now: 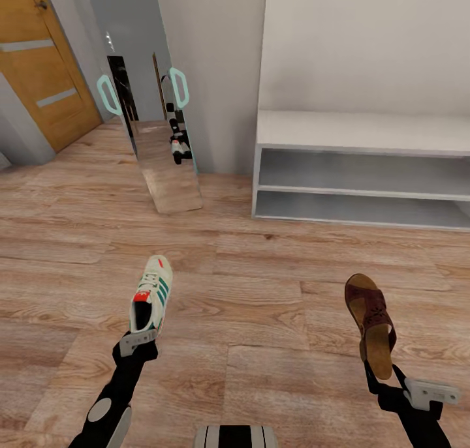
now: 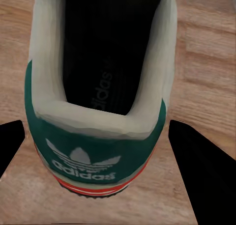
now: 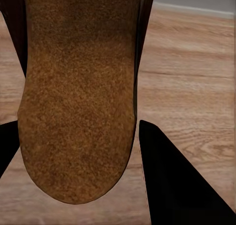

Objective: Pick up the two gym shoes and the two sandals from the corridor floor and place them onto the hallstand (shoe rack) in the corridor, making sure they are on the rack and not on the floor. Arrange them so the two gym shoes are next to each other and the two sandals are next to each other.

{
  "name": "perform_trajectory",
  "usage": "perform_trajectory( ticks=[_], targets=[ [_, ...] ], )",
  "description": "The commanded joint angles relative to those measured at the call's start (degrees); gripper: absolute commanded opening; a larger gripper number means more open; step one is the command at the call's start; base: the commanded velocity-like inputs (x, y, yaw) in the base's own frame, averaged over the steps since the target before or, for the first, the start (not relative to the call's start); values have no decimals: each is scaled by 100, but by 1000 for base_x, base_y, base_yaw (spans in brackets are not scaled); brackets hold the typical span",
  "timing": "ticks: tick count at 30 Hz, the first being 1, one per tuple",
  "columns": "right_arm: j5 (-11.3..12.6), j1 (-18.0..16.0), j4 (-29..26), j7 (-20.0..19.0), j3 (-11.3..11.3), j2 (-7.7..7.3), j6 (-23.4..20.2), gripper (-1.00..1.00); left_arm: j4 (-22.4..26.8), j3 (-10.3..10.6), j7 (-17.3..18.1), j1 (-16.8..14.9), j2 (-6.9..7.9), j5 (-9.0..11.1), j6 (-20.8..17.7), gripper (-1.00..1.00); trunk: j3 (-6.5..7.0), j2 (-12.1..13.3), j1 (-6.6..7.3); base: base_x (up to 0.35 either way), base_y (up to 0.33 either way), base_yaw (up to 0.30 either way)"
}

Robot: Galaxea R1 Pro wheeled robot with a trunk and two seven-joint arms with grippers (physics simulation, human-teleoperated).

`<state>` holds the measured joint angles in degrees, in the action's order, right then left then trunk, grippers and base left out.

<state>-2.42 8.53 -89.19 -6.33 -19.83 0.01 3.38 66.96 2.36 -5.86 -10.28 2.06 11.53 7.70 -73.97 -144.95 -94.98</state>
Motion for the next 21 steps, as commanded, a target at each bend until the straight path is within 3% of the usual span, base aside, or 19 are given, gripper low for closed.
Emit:
perform_trajectory(
  ticks=[1, 5, 10, 14, 21],
  targets=[
    [23, -2, 30, 48, 1, 3, 7, -100, -59, 11, -54, 0, -3, -15, 59, -100, 0, 0, 0, 0, 0, 0],
    [16, -9, 115, 262, 17, 19, 25, -100, -176, 84, -148, 0, -3, -34, 172, -100, 0, 0, 0, 0, 0, 0],
    [0, -23, 303, 448, 209, 32, 51, -100, -263, 230, -212, 0, 2, -90, 244, -100, 0, 0, 0, 0, 0, 0],
    [-14, -36, 483, 546, 513, 26, 80, -100, -304, 382, -248, 0, -4, -395, 270, -100, 0, 0, 0, 0, 0, 0],
    [-19, -42, 577, 593, 676, 12, 99, -100, -325, 469, -265, 0, -15, -731, 280, -100, 0, 0, 0, 0, 0, 0]
  ],
)
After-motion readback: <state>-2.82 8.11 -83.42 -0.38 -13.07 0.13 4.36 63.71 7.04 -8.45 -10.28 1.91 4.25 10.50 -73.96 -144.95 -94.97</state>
